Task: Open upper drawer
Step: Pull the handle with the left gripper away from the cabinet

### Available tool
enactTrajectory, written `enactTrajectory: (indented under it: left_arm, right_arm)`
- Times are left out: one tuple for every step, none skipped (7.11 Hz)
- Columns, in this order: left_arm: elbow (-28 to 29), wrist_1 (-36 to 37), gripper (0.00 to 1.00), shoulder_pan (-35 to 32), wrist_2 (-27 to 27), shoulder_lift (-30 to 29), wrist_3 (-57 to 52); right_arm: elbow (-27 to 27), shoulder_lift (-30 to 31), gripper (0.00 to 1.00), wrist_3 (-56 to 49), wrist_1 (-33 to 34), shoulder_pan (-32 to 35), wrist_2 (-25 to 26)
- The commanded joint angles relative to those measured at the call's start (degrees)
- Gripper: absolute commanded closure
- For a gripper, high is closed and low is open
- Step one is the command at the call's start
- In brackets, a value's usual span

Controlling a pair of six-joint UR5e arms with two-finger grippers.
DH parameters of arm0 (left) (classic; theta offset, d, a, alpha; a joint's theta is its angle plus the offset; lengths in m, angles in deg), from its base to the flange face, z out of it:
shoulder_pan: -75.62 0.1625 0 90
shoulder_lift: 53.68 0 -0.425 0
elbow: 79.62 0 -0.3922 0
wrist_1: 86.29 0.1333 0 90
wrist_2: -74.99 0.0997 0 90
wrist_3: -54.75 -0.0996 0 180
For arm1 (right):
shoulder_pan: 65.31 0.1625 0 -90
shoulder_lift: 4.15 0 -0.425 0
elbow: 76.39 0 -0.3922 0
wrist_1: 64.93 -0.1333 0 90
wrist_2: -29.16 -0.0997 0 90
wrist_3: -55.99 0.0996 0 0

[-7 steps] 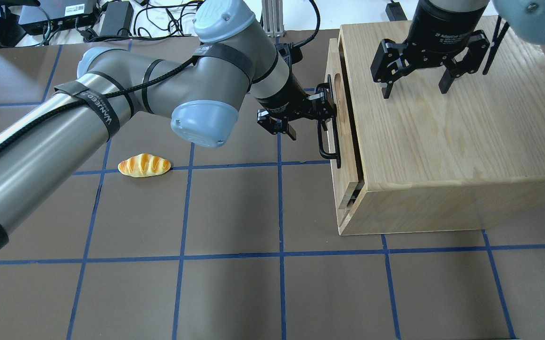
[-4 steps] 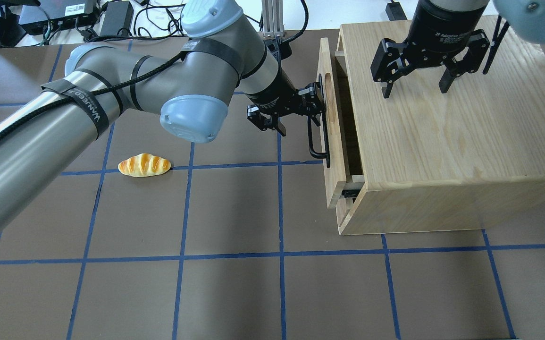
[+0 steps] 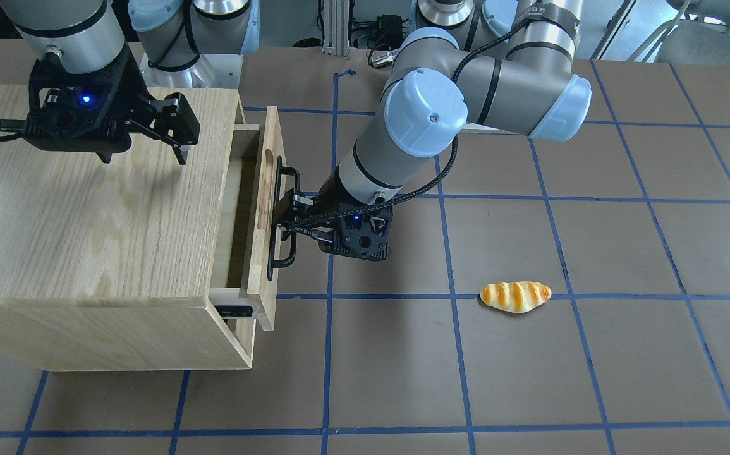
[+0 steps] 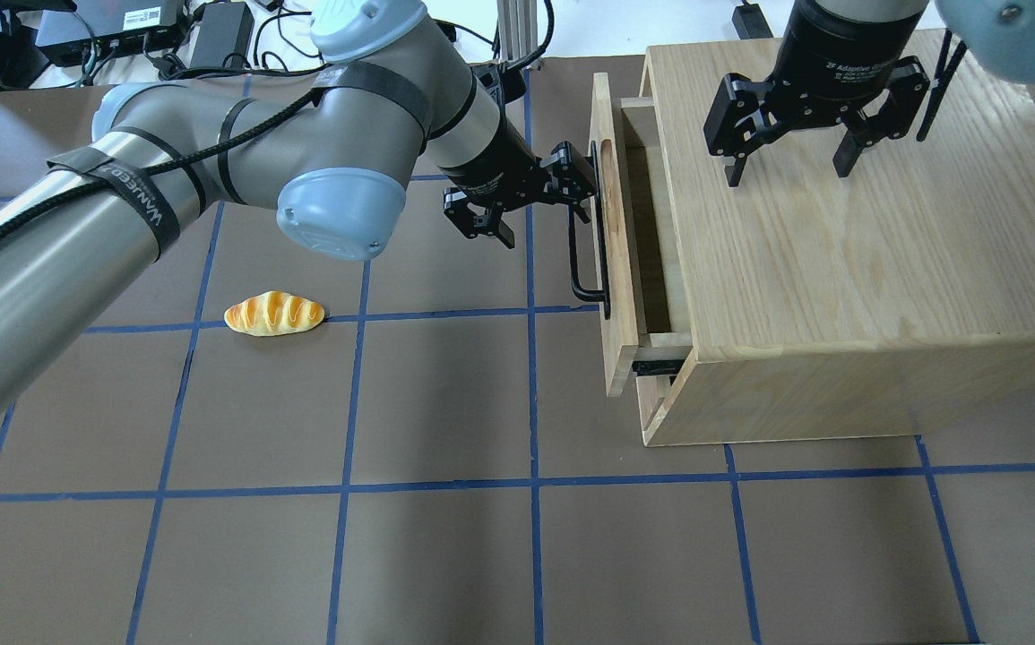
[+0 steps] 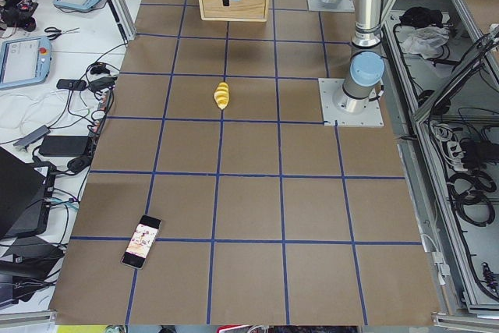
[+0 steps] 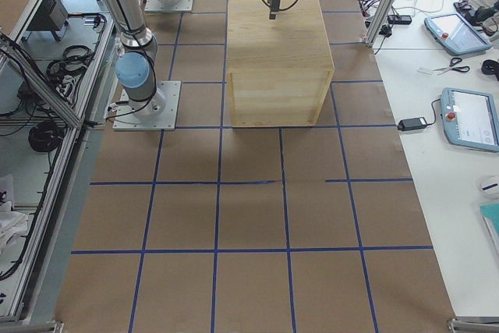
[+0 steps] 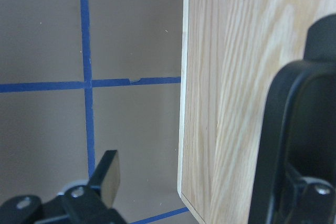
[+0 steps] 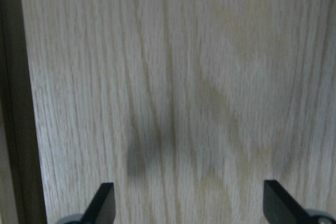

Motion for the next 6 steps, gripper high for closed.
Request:
enactTrajectory:
  left_arm:
    - [-1.3, 0.0, 0.02, 2.2, 0.0, 0.2, -1.8]
    - [-1.4, -0.1, 0.00, 3.7, -0.1, 0.4, -1.8]
    - [-1.4, -1.7, 0.00, 4.7, -0.2, 1.1, -2.0]
    - [-1.3, -4.4, 0.00, 5.5, -0.2, 2.0, -4.0]
    - [-1.3, -7.3, 0.00, 6.6, -0.2, 3.4, -6.4]
    - [-1.3, -9.3, 0.00, 8.0, 0.0, 4.6, -8.5]
  right_arm:
    - [0.0, 0.0, 0.00, 0.0, 0.0, 0.0, 0.0]
    - [0.0, 0.0, 0.00, 0.0, 0.0, 0.0, 0.0]
    - [0.0, 0.0, 0.00, 0.0, 0.0, 0.0, 0.0]
    - [0.0, 0.0, 0.00, 0.0, 0.0, 0.0, 0.0]
    - [0.0, 0.0, 0.00, 0.0, -0.1, 0.0, 0.0]
    - [0.0, 0.1, 0.00, 0.0, 0.0, 0.0, 0.0]
